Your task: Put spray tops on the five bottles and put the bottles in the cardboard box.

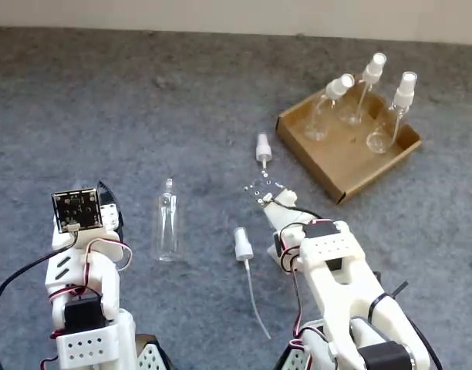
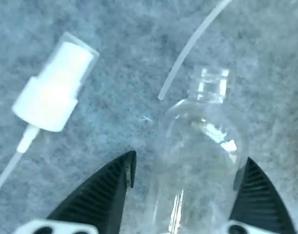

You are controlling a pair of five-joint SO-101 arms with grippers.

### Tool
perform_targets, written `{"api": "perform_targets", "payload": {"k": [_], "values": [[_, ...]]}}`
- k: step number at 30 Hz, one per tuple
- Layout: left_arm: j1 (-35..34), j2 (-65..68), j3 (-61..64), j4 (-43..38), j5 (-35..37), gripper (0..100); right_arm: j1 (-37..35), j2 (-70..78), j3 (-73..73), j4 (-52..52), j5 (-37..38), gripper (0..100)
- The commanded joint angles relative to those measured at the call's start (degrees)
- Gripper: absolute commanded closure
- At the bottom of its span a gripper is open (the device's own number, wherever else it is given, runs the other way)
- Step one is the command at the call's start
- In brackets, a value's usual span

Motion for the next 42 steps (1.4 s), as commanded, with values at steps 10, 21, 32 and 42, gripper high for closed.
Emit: {"api": "perform_targets", "payload": {"k": [10,21,32,42], "values": [[1.27,-0.66,0.92,-1.05,-0.44,95,0.66,8.75,-14.02,4.35,-3.08,70.9],[1.27,-0.66,0.92,-1.05,-0.44,95,1.36,12.44,-16.13,1.71,-2.55,71.0],[1.27,-0.66,0.92,-1.14,-0.44,95,1.45,-4.53,-4.7,1.71,0.97,70.6],[1.27,-0.66,0.92,-1.05,-0.44,95,1.45,1.71,-6.29,2.59,0.7,70.7]]}}
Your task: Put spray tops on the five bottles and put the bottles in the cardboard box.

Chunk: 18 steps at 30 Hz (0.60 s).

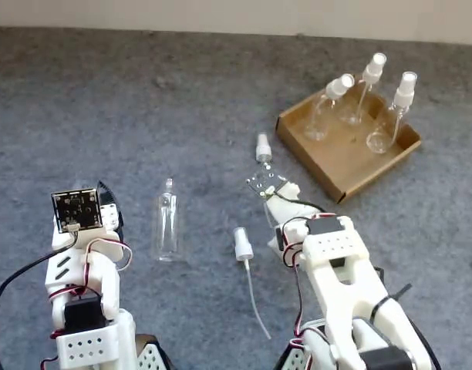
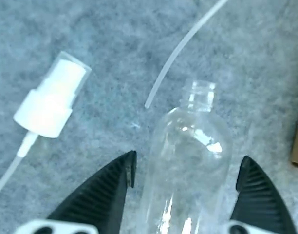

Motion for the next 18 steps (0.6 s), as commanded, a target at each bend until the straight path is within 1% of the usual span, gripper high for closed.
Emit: {"api": "perform_targets", "payload": {"k": [1,10,15,18], "values": [[1.27,-0.66,0.92,-1.05,-0.44,95,0.75,3.47,-3.91,-0.22,0.35,70.7],[1.27,-0.66,0.92,-1.05,-0.44,95,0.66,6.46,-4.97,-1.63,0.7,71.2],[1.27,-0.66,0.92,-1.05,-0.44,95,0.57,6.55,-4.53,-3.03,0.7,79.2],[1.27,-0.66,0.92,-1.05,-0.44,95,0.75,5.93,-4.88,-2.77,0.44,82.4]]}}
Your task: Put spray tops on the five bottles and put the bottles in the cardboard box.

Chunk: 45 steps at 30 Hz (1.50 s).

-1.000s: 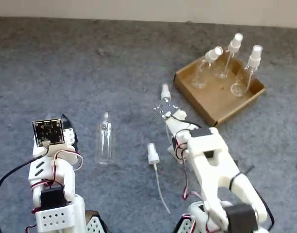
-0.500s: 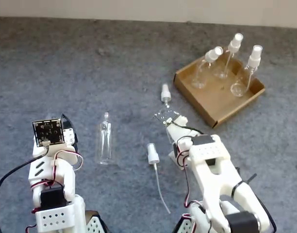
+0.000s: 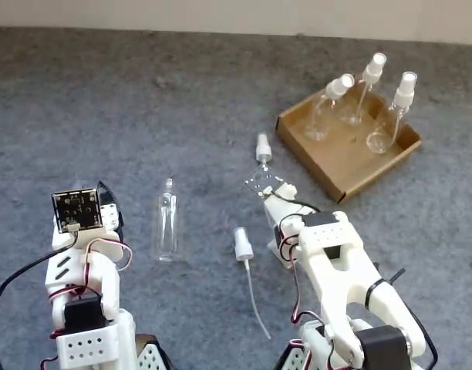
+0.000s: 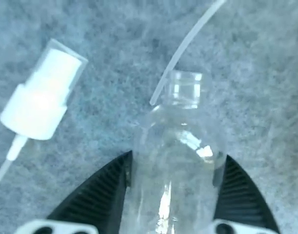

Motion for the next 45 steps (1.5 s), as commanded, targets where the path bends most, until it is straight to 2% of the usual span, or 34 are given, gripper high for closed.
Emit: {"api": "perform_targets", "payload": {"k": [1,9,11,16,22,25,31,38,40,45], "values": [[1.27,-0.66,0.92,-1.05,-0.44,95,0.66,-0.66,-3.38,-0.84,0.26,82.9],[1.27,-0.66,0.92,-1.05,-0.44,95,0.75,-0.92,-3.38,-0.75,-0.26,83.3],[1.36,-0.66,0.92,-1.05,-0.44,95,0.84,-2.95,-3.38,-0.75,-3.69,83.3],[4.35,-0.66,0.92,-1.14,-0.44,95,0.84,-14.11,-2.86,-0.75,-9.49,83.3],[6.29,-0.66,0.92,-1.23,-0.44,95,0.75,-30.73,0.04,10.68,-9.58,83.3],[6.64,-0.66,0.92,-1.23,-0.44,95,0.75,-37.93,0.75,11.74,-9.58,83.3],[12.44,-0.66,1.01,-1.05,-0.44,95,0.84,-48.04,5.85,11.38,-17.58,83.3],[13.41,-0.66,1.27,-1.05,-0.18,95,3.38,-52.26,10.24,11.12,-18.46,83.3],[13.23,-0.66,1.19,-1.05,-0.09,95,4.53,-52.35,12.26,9.27,-19.16,83.3],[13.41,-0.66,-0.04,1.85,-0.09,95,7.52,-52.35,18.15,0.92,-27.08,83.3]]}}
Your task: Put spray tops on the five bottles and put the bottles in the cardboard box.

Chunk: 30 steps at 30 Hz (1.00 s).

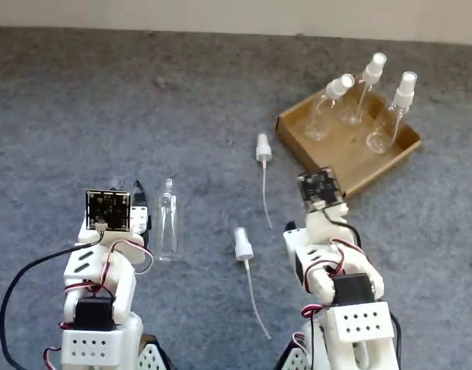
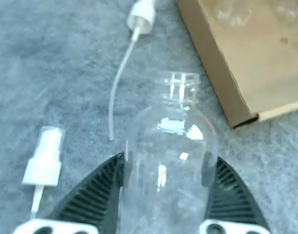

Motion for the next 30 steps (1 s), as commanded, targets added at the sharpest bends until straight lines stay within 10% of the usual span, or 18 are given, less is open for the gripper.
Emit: {"api": "perform_targets", "payload": {"k": [1,16,30], "values": [[0.75,-0.66,-1.63,4.48,-0.09,95,2.42,-1.01,1.19,-4.97,-3.34,83.3],[10.07,2.24,-34.77,40.09,-6.95,95,2.77,-1.01,2.33,-5.05,-6.86,83.3],[26.42,50.07,-61.14,52.31,-3.43,95,2.86,-1.01,2.51,-5.05,-7.03,83.3]]}}
